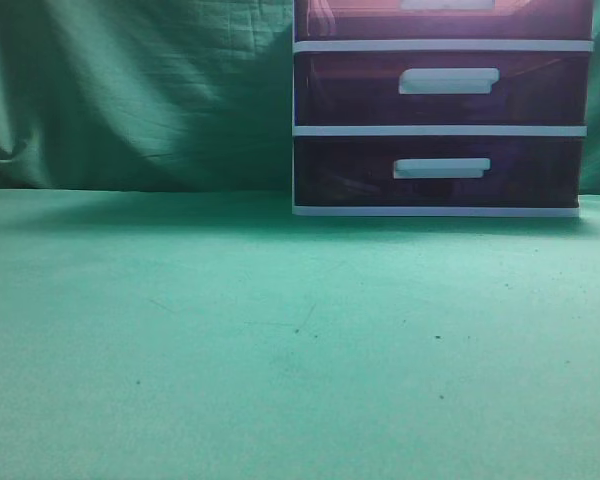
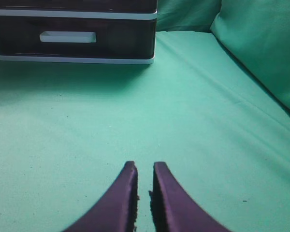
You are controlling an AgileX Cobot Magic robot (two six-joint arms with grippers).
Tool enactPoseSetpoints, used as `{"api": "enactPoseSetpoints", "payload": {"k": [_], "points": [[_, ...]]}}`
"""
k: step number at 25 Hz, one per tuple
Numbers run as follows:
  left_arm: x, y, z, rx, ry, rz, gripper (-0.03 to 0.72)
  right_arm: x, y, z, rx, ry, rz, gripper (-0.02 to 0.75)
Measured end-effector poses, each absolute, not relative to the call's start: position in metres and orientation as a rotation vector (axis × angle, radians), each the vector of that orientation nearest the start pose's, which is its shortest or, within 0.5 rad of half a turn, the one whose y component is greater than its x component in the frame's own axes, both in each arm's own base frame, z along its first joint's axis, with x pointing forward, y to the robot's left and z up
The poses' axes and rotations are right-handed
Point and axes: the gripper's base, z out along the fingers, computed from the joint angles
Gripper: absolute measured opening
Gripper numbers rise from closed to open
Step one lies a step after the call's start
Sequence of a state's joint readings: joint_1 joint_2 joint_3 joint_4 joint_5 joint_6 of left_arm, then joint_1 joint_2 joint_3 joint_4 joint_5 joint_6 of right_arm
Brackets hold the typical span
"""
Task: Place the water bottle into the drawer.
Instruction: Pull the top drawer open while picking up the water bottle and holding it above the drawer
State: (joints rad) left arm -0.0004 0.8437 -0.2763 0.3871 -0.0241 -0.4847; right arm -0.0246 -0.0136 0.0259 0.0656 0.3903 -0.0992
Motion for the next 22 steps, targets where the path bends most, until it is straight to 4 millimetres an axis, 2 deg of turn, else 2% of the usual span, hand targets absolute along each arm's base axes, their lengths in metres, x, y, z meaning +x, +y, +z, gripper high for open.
{"api": "enactPoseSetpoints", "payload": {"k": [5, 12, 19, 21, 22], "points": [[0.180, -0.001, 0.211, -0.179, 2.100, -0.128, 0.633, 0.052, 0.001, 0.170, -0.030, 1.885, -0.020, 0.048], [0.222, 0.017, 0.205, -0.283, 2.101, -0.115, 0.633, 0.052, 0.001, 0.170, -0.030, 1.885, -0.020, 0.048], [0.258, 0.024, 0.191, -0.296, 2.087, -0.144, 0.633, 0.052, 0.001, 0.170, -0.030, 1.885, -0.020, 0.048], [0.265, 0.025, 0.187, -0.296, 2.091, -0.150, 0.564, 0.052, 0.001, 0.170, -0.030, 1.885, -0.020, 0.048], [0.267, 0.025, 0.185, -0.296, 2.094, -0.152, 0.577, 0.052, 0.001, 0.170, -0.030, 1.885, -0.020, 0.048]]}}
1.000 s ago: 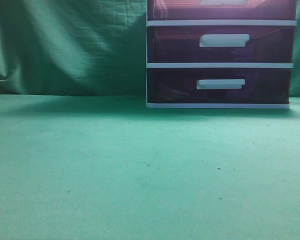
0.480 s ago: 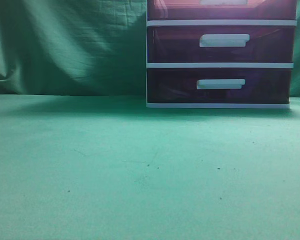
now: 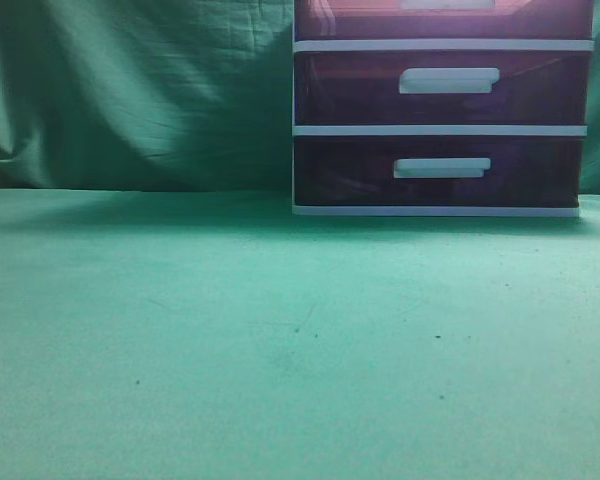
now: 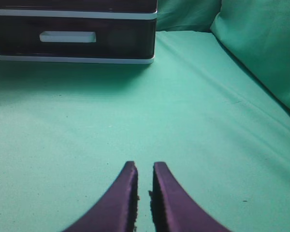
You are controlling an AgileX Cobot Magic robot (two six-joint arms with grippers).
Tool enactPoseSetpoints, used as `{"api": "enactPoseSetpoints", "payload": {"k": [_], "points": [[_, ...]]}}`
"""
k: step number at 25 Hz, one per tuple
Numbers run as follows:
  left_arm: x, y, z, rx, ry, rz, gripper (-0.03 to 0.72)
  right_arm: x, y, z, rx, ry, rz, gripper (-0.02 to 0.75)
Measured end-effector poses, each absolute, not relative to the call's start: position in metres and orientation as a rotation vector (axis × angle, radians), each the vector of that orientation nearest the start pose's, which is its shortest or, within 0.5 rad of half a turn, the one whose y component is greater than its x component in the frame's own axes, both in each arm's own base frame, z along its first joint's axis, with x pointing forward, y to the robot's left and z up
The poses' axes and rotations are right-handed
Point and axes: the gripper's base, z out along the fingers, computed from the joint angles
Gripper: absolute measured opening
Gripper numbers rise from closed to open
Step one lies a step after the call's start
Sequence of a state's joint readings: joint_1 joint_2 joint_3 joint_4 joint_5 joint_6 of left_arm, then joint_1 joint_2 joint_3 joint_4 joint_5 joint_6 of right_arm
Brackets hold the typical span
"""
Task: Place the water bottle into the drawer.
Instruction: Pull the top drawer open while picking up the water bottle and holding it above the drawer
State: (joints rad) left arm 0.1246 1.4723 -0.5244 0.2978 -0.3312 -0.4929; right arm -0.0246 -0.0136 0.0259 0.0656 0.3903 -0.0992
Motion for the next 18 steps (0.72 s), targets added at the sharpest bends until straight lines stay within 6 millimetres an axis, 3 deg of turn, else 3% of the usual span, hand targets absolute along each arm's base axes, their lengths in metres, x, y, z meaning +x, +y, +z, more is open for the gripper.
{"api": "enactPoseSetpoints", "payload": {"k": [4, 5, 11, 15, 18], "points": [[0.270, 0.024, 0.183, -0.269, 2.087, -0.148, 0.527, 0.052, 0.001, 0.170, -0.030, 1.885, -0.020, 0.048], [0.271, 0.024, 0.183, -0.249, 2.082, -0.140, 0.462, 0.052, 0.001, 0.170, -0.030, 1.885, -0.020, 0.048], [0.271, 0.024, 0.182, -0.213, 2.085, -0.124, 0.261, 0.052, 0.001, 0.170, -0.030, 1.885, -0.020, 0.048], [0.265, 0.020, 0.199, -0.131, 2.051, -0.124, 0.277, 0.052, 0.001, 0.170, -0.030, 1.887, -0.020, 0.048], [0.254, 0.013, 0.226, -0.032, 1.963, -0.160, 0.277, 0.052, 0.001, 0.170, -0.030, 1.887, -0.020, 0.048]]}}
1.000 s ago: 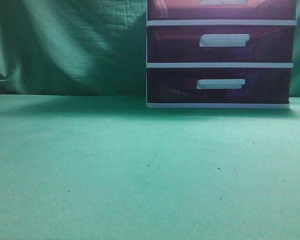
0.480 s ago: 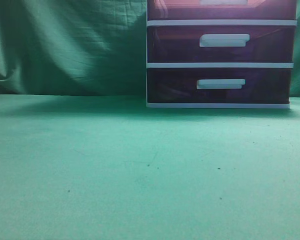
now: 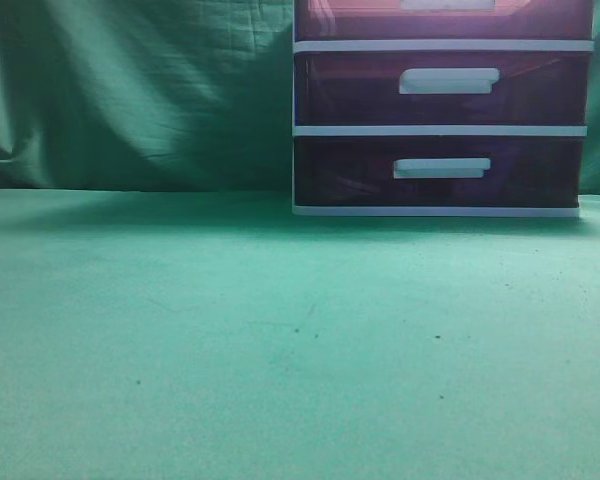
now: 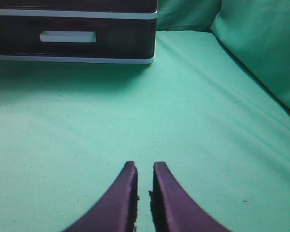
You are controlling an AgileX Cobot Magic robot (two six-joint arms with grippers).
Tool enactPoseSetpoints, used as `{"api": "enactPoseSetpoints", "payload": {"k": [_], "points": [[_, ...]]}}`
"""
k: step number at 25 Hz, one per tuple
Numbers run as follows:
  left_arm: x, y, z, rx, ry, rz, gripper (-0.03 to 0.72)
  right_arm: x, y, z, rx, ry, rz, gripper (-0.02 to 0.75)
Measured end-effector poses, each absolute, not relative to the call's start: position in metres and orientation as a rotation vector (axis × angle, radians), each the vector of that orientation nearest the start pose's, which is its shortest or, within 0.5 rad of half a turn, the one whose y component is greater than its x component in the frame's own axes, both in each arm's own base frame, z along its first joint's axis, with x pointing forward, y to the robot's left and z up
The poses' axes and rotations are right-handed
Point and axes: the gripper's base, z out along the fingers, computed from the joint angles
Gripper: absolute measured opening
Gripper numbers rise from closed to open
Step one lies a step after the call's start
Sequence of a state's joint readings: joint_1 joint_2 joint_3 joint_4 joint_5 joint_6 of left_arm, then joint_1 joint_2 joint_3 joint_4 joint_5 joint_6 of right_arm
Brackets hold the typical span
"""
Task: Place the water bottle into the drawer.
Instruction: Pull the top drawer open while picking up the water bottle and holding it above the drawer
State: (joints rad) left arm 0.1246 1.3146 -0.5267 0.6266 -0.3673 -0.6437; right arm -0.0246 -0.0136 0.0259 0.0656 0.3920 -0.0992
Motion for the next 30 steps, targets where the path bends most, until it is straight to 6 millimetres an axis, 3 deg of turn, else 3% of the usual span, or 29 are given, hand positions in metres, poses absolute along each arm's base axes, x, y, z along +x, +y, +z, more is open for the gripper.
{"api": "enactPoseSetpoints", "payload": {"k": [9, 17, 21, 25, 28, 30], "points": [[0.205, -0.039, 0.287, 0.293, 1.760, -0.400, 0.277, 0.052, 0.001, 0.170, -0.030, 1.887, -0.020, 0.048], [0.147, -0.049, 0.335, 0.363, 1.516, -0.439, 0.277, 0.054, 0.001, 0.176, -0.019, 1.814, -0.019, 0.048], [0.128, -0.049, 0.351, 0.437, 1.470, -0.380, 0.277, 0.056, -0.001, 0.204, 0.099, 1.501, 0.067, 0.048], [0.126, -0.048, 0.349, 0.483, 1.528, -0.333, 0.277, 0.050, -0.004, 0.232, 0.120, 1.189, 0.083, 0.048], [0.127, -0.048, 0.346, 0.506, 1.559, -0.308, 0.277, 0.048, -0.003, 0.253, 0.099, 1.196, 0.073, 0.048], [0.127, -0.048, 0.345, 0.509, 1.567, -0.305, 0.277, 0.051, -0.002, 0.270, 0.089, 1.307, 0.067, 0.048]]}}
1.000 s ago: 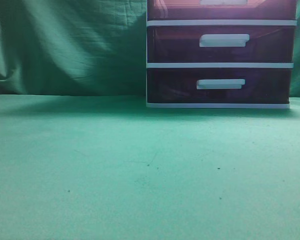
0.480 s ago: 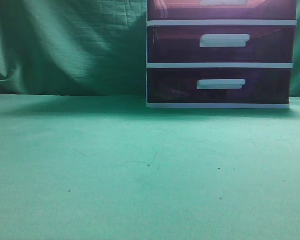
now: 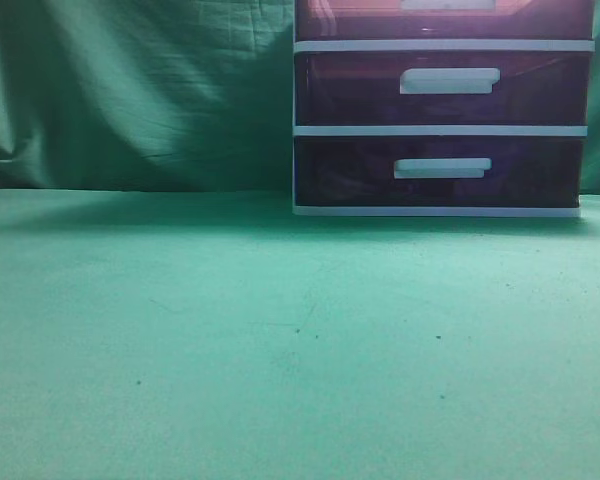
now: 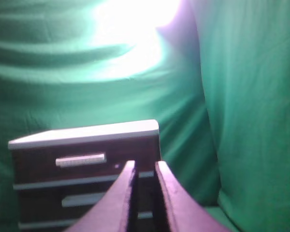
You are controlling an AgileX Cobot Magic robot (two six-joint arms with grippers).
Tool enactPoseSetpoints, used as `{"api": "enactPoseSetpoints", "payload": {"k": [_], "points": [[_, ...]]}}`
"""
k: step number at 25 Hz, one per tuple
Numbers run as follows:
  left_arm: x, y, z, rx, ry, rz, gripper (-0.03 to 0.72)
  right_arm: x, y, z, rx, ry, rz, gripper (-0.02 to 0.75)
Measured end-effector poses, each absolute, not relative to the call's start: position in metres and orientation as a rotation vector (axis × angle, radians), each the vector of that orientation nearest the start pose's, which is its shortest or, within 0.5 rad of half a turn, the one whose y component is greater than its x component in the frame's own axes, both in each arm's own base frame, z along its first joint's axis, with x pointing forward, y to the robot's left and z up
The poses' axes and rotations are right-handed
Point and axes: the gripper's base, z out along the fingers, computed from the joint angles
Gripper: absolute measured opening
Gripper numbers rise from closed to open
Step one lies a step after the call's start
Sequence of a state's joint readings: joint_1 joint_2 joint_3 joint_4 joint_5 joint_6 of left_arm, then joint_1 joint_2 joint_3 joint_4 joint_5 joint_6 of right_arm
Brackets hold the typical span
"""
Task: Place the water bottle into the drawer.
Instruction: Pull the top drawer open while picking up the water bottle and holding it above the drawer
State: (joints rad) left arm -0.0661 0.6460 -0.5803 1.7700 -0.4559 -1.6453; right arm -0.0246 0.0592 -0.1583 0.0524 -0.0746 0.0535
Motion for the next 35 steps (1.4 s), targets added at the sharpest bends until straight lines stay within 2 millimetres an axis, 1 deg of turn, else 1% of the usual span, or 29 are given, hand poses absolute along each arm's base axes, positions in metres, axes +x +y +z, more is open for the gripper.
{"api": "enactPoseSetpoints", "payload": {"k": [3, 6, 7, 10, 12, 14, 16, 18, 20, 23, 26, 28, 29, 30, 31, 32, 35], "points": [[0.127, -0.048, 0.345, 0.508, 1.569, -0.305, 0.277, 0.060, -0.001, 0.295, 0.054, 1.522, 0.030, 0.048], [0.127, -0.048, 0.345, 0.515, 1.571, -0.298, 0.277, 0.079, -0.001, 0.308, -0.016, 1.712, -0.030, 0.048], [0.127, -0.048, 0.345, 0.514, 1.571, -0.299, 0.277, 0.087, -0.001, 0.309, -0.038, 1.773, -0.044, 0.048], [0.127, -0.048, 0.345, 0.514, 1.571, -0.299, 0.277, 0.107, -0.001, 0.318, -0.082, 1.894, -0.064, 0.048], [0.127, -0.048, 0.344, 0.516, 1.571, -0.299, 0.277, 0.118, 0.003, 0.323, -0.170, 1.938, -0.079, 0.048], [0.127, -0.048, 0.344, 0.517, 1.571, -0.298, 0.277, 0.129, 0.010, 0.329, -0.367, 1.959, -0.128, 0.048], [0.127, -0.048, 0.344, 0.516, 1.571, -0.297, 0.277, 0.140, 0.022, 0.340, -0.612, 1.942, -0.178, 0.048], [0.127, -0.048, 0.344, 0.516, 1.571, -0.297, 0.277, 0.153, 0.033, 0.347, -0.819, 1.918, -0.240, 0.048], [0.127, -0.047, 0.344, 0.515, 1.573, -0.295, 0.277, 0.167, 0.046, 0.356, -0.965, 1.868, -0.310, 0.048], [0.127, -0.047, 0.344, 0.515, 1.573, -0.295, 0.277, 0.193, 0.062, 0.357, -1.150, 1.809, -0.473, 0.048], [0.128, -0.047, 0.344, 0.515, 1.574, -0.295, 0.277, 0.222, 0.076, 0.351, -1.204, 1.780, -0.646, 0.048], [0.128, -0.047, 0.344, 0.515, 1.575, -0.295, 0.277, 0.240, 0.082, 0.347, -1.218, 1.712, -0.802, 0.048], [0.128, -0.047, 0.344, 0.515, 1.575, -0.295, 0.277, 0.250, 0.086, 0.344, -1.213, 1.671, -0.868, 0.094], [0.128, -0.047, 0.344, 0.515, 1.575, -0.295, 0.277, 0.257, 0.088, 0.343, -1.202, 1.635, -0.916, 0.113], [0.128, -0.047, 0.344, 0.515, 1.575, -0.295, 0.277, 0.266, 0.092, 0.341, -1.188, 1.586, -0.960, 0.105], [0.128, -0.047, 0.344, 0.515, 1.575, -0.295, 0.277, 0.273, 0.096, 0.339, -1.177, 1.544, -0.980, 0.146], [0.128, -0.047, 0.344, 0.515, 1.575, -0.295, 0.277, 0.291, 0.110, 0.333, -1.193, 1.485, -0.948, 0.230]]}}
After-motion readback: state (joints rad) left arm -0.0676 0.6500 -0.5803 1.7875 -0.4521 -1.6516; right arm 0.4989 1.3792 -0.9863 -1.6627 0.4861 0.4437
